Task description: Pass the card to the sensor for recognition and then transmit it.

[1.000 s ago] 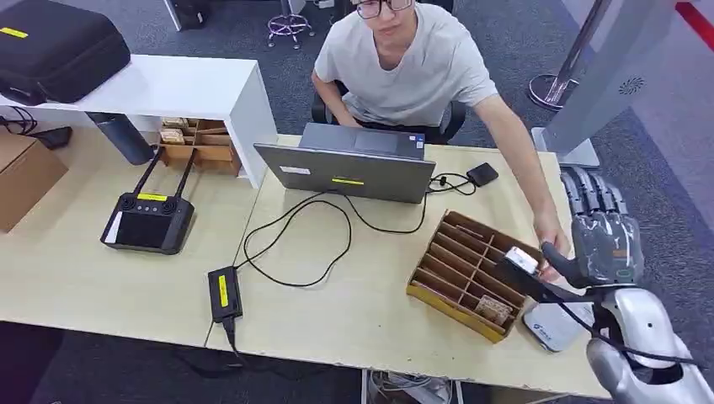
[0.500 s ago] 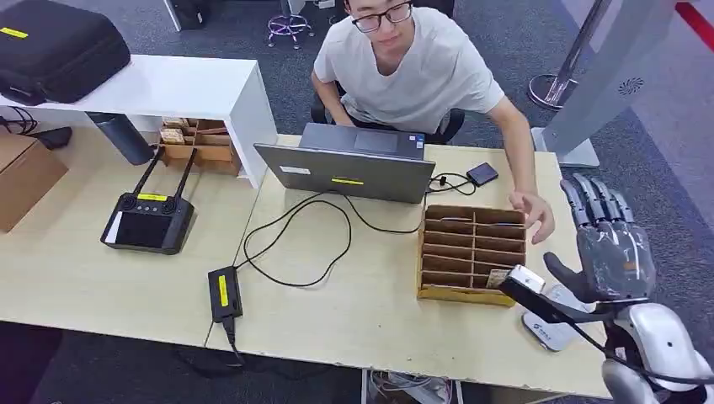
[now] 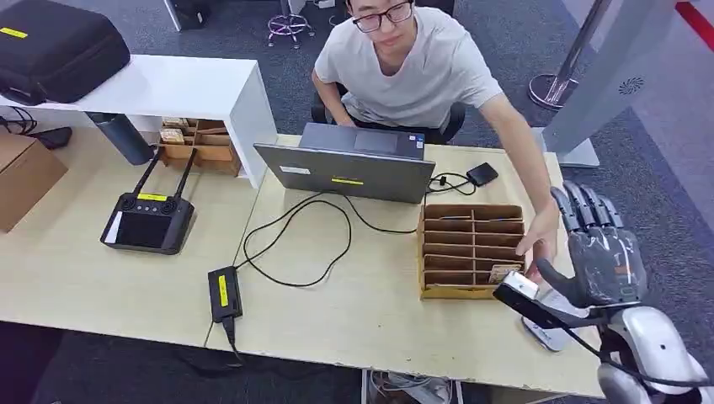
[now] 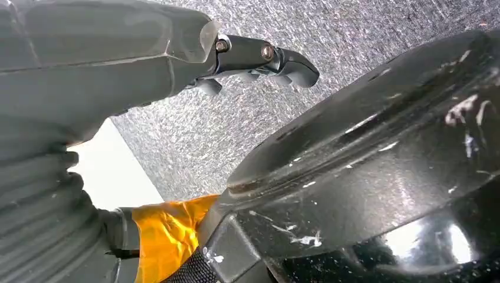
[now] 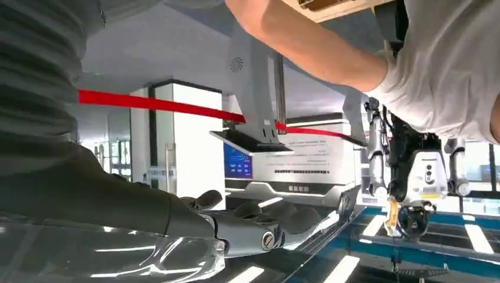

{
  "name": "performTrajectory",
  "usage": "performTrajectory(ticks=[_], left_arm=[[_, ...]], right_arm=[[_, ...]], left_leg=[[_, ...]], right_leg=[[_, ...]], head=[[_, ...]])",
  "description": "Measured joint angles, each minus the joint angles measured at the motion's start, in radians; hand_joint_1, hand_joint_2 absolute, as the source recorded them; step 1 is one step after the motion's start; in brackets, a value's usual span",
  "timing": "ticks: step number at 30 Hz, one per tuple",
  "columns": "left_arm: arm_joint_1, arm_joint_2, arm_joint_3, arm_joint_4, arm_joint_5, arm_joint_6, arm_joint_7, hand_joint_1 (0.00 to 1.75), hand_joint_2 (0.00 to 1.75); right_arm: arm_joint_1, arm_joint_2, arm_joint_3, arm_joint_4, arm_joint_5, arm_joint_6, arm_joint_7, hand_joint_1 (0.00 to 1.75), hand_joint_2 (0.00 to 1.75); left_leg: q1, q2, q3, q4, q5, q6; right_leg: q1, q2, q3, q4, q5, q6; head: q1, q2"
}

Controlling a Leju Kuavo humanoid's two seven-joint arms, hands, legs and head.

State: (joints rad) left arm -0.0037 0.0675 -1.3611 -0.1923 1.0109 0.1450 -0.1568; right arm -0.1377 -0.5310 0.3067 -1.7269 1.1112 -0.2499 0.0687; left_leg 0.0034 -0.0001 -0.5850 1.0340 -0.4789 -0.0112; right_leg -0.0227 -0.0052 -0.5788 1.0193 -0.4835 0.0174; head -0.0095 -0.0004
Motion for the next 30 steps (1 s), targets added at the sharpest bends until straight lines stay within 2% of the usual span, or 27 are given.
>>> performTrajectory(ticks=[14, 30], left_arm=[[0.0, 0.0, 0.0, 0.0, -0.002, 0.002, 0.0, 0.0, 1.75], [-0.001, 0.0, 0.0, 0.0, -0.004, 0.002, 0.005, 0.0, 1.75]], right_arm=[[0.0, 0.0, 0.042, 0.026, 0.0, 0.0, 0.0, 0.0, 1.75], [-0.001, 0.0, 0.052, 0.031, -0.001, 0.0, 0.0, 0.0, 1.75]], left_leg=[[0.0, 0.0, 0.0, 0.0, 0.0, 0.0], [0.0, 0.0, 0.0, 0.0, 0.0, 0.0]], right_leg=[[0.0, 0.0, 0.0, 0.0, 0.0, 0.0], [0.0, 0.0, 0.0, 0.0, 0.0, 0.0]], head=[[0.0, 0.0], [0.0, 0.0]])
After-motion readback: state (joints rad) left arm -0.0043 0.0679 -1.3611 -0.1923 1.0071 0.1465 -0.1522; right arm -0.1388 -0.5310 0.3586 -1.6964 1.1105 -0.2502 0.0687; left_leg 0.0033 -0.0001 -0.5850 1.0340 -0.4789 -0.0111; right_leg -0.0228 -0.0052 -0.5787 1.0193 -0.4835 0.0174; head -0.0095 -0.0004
